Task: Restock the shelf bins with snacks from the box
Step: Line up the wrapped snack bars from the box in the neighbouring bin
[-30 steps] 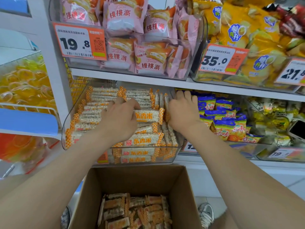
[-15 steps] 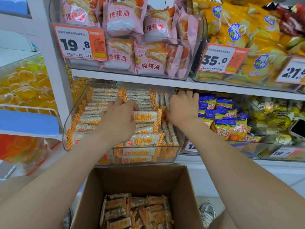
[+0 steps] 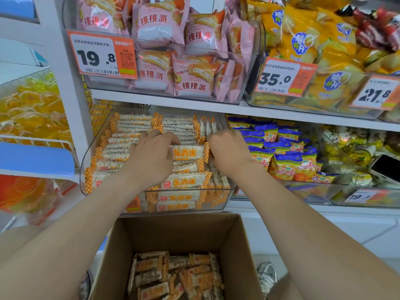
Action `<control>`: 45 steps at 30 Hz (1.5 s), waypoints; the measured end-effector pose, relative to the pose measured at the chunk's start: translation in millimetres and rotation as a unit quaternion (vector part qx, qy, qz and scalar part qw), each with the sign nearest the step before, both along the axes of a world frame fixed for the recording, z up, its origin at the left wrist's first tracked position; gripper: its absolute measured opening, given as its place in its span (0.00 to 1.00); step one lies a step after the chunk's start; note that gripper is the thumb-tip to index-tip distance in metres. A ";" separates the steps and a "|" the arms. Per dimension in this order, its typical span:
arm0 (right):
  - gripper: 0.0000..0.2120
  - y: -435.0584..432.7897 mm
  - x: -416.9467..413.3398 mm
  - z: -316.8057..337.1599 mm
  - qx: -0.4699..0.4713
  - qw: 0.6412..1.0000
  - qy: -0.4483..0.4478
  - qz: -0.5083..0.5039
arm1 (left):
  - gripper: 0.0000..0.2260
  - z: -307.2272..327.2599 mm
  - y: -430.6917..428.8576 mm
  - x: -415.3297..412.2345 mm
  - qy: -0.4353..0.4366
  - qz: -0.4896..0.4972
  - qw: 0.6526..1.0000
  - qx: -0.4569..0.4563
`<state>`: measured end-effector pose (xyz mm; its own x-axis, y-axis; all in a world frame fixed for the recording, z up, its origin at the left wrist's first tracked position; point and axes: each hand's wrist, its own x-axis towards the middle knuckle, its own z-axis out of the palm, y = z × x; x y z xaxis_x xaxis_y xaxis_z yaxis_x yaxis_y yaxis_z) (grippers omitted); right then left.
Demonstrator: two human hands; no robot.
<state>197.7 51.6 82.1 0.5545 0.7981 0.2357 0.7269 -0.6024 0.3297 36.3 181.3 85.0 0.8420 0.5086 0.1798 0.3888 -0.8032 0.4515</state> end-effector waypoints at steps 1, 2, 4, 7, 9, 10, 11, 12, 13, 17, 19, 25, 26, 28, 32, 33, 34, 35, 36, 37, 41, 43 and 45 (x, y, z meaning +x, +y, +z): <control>0.14 -3.0 0.5 -0.4 -0.018 1.000 0.011 0.021 | 0.16 -1.6 1.1 -0.4 -0.007 -0.006 1.000 -0.002; 0.14 -6.4 2.1 1.1 -0.025 0.999 0.020 0.033 | 0.16 -3.3 2.0 -0.8 -0.020 -0.014 1.000 -0.005; 0.17 -15.3 6.3 6.3 0.015 0.998 0.048 0.039 | 0.16 -4.7 3.2 -2.2 -0.048 -0.030 0.998 -0.024; 0.25 -33.5 0.5 23.8 0.172 0.955 0.229 0.078 | 0.14 -1.5 1.9 -7.9 -0.088 -0.050 0.994 -0.043; 0.23 -45.7 -16.6 31.9 0.219 0.903 0.348 0.127 | 0.13 2.4 -0.2 -12.9 -0.108 -0.073 0.991 -0.041; 0.21 -50.9 -26.0 33.9 0.214 0.893 0.366 0.149 | 0.12 4.5 -1.8 -14.7 -0.125 -0.086 0.987 -0.050; 0.19 -56.2 -34.1 34.2 0.210 0.892 0.366 0.164 | 0.11 6.4 -5.2 -16.4 -0.143 -0.098 0.982 -0.068; 0.18 -58.7 -39.1 32.8 0.211 0.894 0.355 0.172 | 0.11 6.9 -6.7 -17.0 -0.163 -0.106 0.977 -0.089; 0.17 -62.6 -42.7 31.6 0.219 0.898 0.343 0.166 | 0.12 6.5 -9.9 -18.0 -0.180 -0.106 0.972 -0.104; 0.10 -79.9 -44.9 28.1 0.304 0.910 0.279 0.031 | 0.22 -10.0 -20.8 -24.6 -0.151 -0.081 0.985 -0.006; 0.09 -83.9 -46.1 20.7 0.300 0.926 0.230 -0.016 | 0.23 -19.4 -26.4 -27.4 -0.070 -0.085 0.990 0.088; 0.03 -60.0 -63.2 -6.4 0.224 0.968 0.111 -0.001 | 0.26 -38.9 -31.7 -29.0 0.095 -0.098 0.977 0.161; 0.03 -54.4 -64.2 -12.4 0.221 0.969 0.110 -0.001 | 0.26 -39.2 -30.3 -29.3 0.095 -0.091 0.977 0.169; 0.04 -47.0 -63.2 -24.0 0.217 0.966 0.140 -0.010 | 0.26 -38.9 -28.0 -29.6 0.098 -0.079 0.976 0.178; 0.09 -49.9 -55.6 -22.7 0.248 0.944 0.216 0.031 | 0.28 -41.0 -27.8 -28.7 0.111 -0.070 0.971 0.201; 0.12 -53.2 -56.6 -19.1 0.247 0.941 0.228 0.042 | 0.28 -41.5 -28.2 -28.7 0.114 -0.069 0.970 0.201; 0.14 -56.7 -58.6 -16.2 0.238 0.943 0.228 0.048 | 0.28 -41.1 -28.9 -28.4 0.115 -0.070 0.971 0.200; 0.14 -59.8 -60.7 -14.8 0.229 0.947 0.220 0.054 | 0.28 -40.3 -29.7 -28.2 0.112 -0.071 0.972 0.196; 0.15 -62.3 -63.3 -15.0 0.226 0.947 0.216 0.065 | 0.28 -39.4 -31.3 -28.2 0.104 -0.071 0.973 0.194; 0.16 -64.4 -65.4 -16.6 0.231 0.945 0.217 0.080 | 0.28 -38.7 -32.6 -28.3 0.092 -0.070 0.974 0.194; 0.21 -66.2 -66.7 -25.6 0.260 0.926 0.242 0.131 | 0.26 -35.1 -36.7 -31.7 0.042 -0.058 0.983 0.170; 0.21 -64.4 -65.5 -29.4 0.276 0.918 0.251 0.136 | 0.25 -36.7 -37.6 -34.6 0.029 -0.057 0.985 0.162; 0.23 -63.0 -64.4 -30.8 0.273 0.916 0.261 0.133 | 0.24 -39.7 -36.8 -37.4 0.030 -0.058 0.984 0.164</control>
<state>133.3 -11.4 51.3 0.5087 0.7630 0.3988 0.8446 -0.3526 -0.4028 -1.1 144.5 45.4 0.9053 0.3306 0.2668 0.3033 -0.9427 0.1390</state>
